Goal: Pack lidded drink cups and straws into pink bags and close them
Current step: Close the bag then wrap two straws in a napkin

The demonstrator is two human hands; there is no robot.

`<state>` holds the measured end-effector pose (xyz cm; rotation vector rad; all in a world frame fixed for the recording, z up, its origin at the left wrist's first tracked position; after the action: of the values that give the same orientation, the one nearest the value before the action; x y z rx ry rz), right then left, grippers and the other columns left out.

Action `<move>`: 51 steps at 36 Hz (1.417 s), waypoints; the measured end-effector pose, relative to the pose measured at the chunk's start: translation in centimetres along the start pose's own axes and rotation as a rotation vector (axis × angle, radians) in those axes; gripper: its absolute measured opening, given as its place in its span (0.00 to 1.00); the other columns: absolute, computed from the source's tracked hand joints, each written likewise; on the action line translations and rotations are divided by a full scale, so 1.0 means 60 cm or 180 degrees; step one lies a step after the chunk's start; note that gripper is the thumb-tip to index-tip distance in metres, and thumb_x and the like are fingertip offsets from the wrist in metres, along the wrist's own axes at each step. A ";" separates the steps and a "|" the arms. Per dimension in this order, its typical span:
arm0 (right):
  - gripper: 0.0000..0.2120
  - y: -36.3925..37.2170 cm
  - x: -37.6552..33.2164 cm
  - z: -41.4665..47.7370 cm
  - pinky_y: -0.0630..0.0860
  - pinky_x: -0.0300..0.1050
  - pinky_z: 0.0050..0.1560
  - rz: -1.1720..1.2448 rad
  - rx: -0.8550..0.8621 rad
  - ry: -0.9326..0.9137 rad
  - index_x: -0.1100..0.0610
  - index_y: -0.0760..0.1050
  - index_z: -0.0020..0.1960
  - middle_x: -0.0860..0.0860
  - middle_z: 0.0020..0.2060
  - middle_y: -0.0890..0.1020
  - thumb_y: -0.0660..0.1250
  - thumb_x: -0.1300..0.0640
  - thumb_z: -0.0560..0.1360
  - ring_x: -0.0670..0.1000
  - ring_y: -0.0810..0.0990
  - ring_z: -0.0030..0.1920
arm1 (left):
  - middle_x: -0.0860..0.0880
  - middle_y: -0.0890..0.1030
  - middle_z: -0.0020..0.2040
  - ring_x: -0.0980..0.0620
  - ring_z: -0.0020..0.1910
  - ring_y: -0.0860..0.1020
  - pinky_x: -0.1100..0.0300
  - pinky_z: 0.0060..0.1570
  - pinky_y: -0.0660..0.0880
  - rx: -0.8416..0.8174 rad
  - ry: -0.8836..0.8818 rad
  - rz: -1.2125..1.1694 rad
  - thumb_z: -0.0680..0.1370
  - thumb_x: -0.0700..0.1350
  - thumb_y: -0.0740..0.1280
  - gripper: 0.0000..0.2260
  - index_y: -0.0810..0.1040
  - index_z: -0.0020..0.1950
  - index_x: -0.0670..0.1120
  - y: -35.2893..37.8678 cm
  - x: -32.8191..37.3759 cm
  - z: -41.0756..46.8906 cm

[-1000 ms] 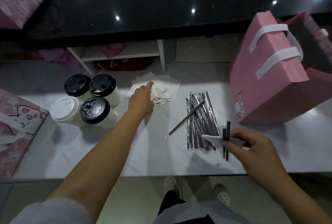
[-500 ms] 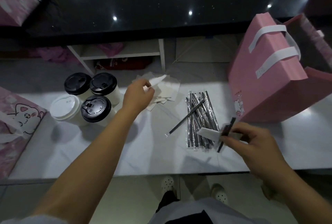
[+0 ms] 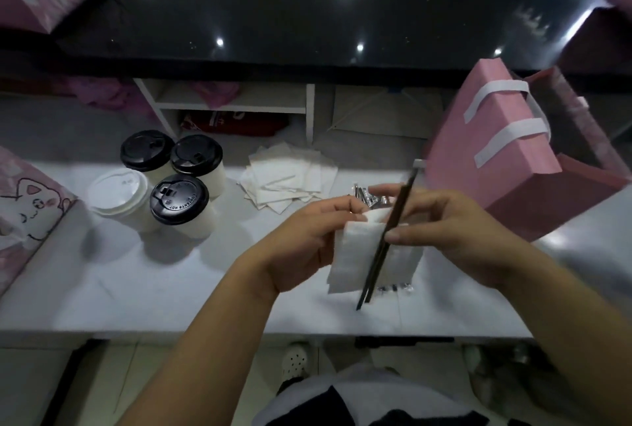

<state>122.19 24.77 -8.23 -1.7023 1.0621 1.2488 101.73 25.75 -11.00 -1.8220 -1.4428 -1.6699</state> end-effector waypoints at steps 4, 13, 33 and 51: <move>0.17 0.007 0.015 0.006 0.79 0.46 0.58 0.0380 0.0124 0.0014 0.66 0.83 0.50 0.55 0.54 0.86 0.76 0.60 0.63 0.54 0.84 0.56 | 0.49 0.83 0.50 0.50 0.47 0.81 0.61 0.41 0.78 0.0029 0.0032 -0.0259 0.82 0.50 0.62 0.12 0.83 0.53 0.47 0.004 -0.005 -0.016; 0.20 0.008 0.057 -0.005 0.81 0.42 0.42 0.1042 0.0611 0.0027 0.58 0.81 0.57 0.58 0.49 0.86 0.72 0.73 0.69 0.55 0.86 0.47 | 0.42 0.83 0.61 0.43 0.60 0.82 0.50 0.55 0.81 0.0408 0.0103 0.0145 0.76 0.39 0.72 0.19 0.78 0.67 0.47 0.033 -0.053 -0.030; 0.22 0.015 0.179 -0.051 0.81 0.50 0.38 0.2035 0.0188 0.0482 0.54 0.80 0.58 0.56 0.47 0.86 0.75 0.71 0.68 0.58 0.86 0.45 | 0.52 0.85 0.36 0.59 0.32 0.81 0.68 0.31 0.74 0.2274 -0.0314 0.1282 0.75 0.37 0.73 0.10 0.86 0.44 0.52 0.150 -0.159 -0.114; 0.21 0.312 0.091 -0.075 0.82 0.48 0.40 0.1269 -0.0777 0.0422 0.54 0.82 0.56 0.61 0.47 0.83 0.76 0.66 0.65 0.58 0.84 0.43 | 0.47 0.84 0.45 0.53 0.42 0.82 0.62 0.41 0.79 0.1669 0.0319 -0.0752 0.74 0.43 0.73 0.05 0.85 0.48 0.44 -0.003 -0.178 -0.390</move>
<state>107.32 12.82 -14.33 -1.8323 1.4280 1.5848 89.58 3.23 -13.48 -1.3072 -1.8857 -1.2817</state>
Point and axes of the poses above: each hand's wrist, its own z-axis towards the middle knuckle, its own y-axis out of the palm, x = y × z, the point moved 1 cm from there along z, towards the middle knuckle
